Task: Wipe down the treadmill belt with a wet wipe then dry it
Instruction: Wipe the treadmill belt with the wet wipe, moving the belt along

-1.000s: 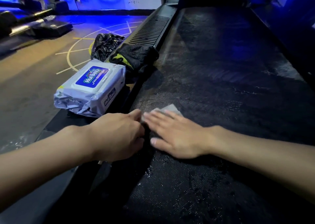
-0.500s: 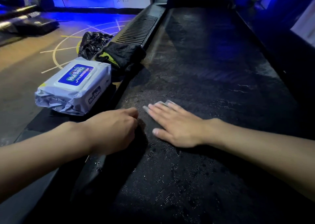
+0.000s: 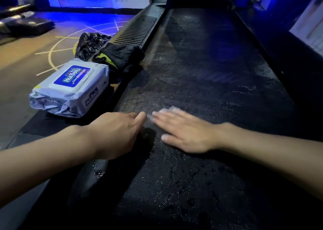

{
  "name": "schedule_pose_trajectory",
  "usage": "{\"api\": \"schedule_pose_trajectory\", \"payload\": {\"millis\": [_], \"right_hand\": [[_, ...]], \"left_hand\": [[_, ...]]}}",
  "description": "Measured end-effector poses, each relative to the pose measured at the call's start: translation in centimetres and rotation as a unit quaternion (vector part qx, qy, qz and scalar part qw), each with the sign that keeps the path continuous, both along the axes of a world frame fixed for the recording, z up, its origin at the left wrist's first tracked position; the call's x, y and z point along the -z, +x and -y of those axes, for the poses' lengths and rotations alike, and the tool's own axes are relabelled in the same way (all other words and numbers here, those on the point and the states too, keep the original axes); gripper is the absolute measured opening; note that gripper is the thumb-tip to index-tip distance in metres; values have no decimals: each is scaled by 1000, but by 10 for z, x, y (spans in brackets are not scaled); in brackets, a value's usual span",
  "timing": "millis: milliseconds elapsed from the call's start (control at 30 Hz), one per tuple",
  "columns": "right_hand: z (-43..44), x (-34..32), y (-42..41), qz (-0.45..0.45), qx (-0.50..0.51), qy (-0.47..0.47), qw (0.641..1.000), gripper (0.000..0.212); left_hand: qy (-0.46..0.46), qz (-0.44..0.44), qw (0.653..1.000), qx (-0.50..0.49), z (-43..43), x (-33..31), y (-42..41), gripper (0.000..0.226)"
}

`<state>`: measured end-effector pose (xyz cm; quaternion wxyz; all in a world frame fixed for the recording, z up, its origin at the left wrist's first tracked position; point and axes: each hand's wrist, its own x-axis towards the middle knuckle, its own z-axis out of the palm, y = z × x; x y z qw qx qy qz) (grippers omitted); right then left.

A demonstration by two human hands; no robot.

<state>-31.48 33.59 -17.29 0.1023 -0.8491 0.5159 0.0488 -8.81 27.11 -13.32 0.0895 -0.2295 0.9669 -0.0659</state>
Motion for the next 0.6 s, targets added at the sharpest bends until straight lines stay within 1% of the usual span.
{"api": "schedule_pose_trajectory", "payload": {"millis": [33, 67, 133, 200, 267, 333, 367, 433, 500, 533, 600], "right_hand": [[7, 0, -2, -4, 30, -7, 1000, 67], [7, 0, -1, -11, 38, -14, 999, 70], [-10, 6, 5, -15, -8, -20, 1000, 74], [-26, 7, 7, -9, -41, -9, 999, 71], [-13, 2, -4, -3, -8, -6, 1000, 68], [-2, 0, -10, -8, 48, -20, 999, 70], [-6, 0, -8, -9, 42, -20, 999, 71], [-28, 5, -3, -4, -7, -5, 1000, 73], [-41, 2, -6, -2, -33, 1, 999, 70], [-35, 0, -12, 0, -21, 2, 1000, 69], [-22, -2, -23, -7, 38, -8, 999, 68]], "left_hand": [[-10, 5, 1000, 1, -1, -1, -2, 12], [-18, 11, 1000, 1, -2, 0, -5, 12], [-36, 34, 999, 2, -3, 3, -9, 16], [-56, 66, 996, -1, -3, 6, -11, 24], [-56, 84, 995, -9, -5, 7, -13, 27], [-50, 74, 996, -7, -4, 6, -16, 24], [-44, 60, 997, -4, -4, 6, -17, 23], [-31, 36, 999, -6, -4, 5, -18, 26], [-22, 29, 999, -12, -4, 8, -17, 40], [-21, 27, 999, -19, -5, 9, -17, 43], [-23, 19, 999, -32, -6, 12, -18, 37]]}}
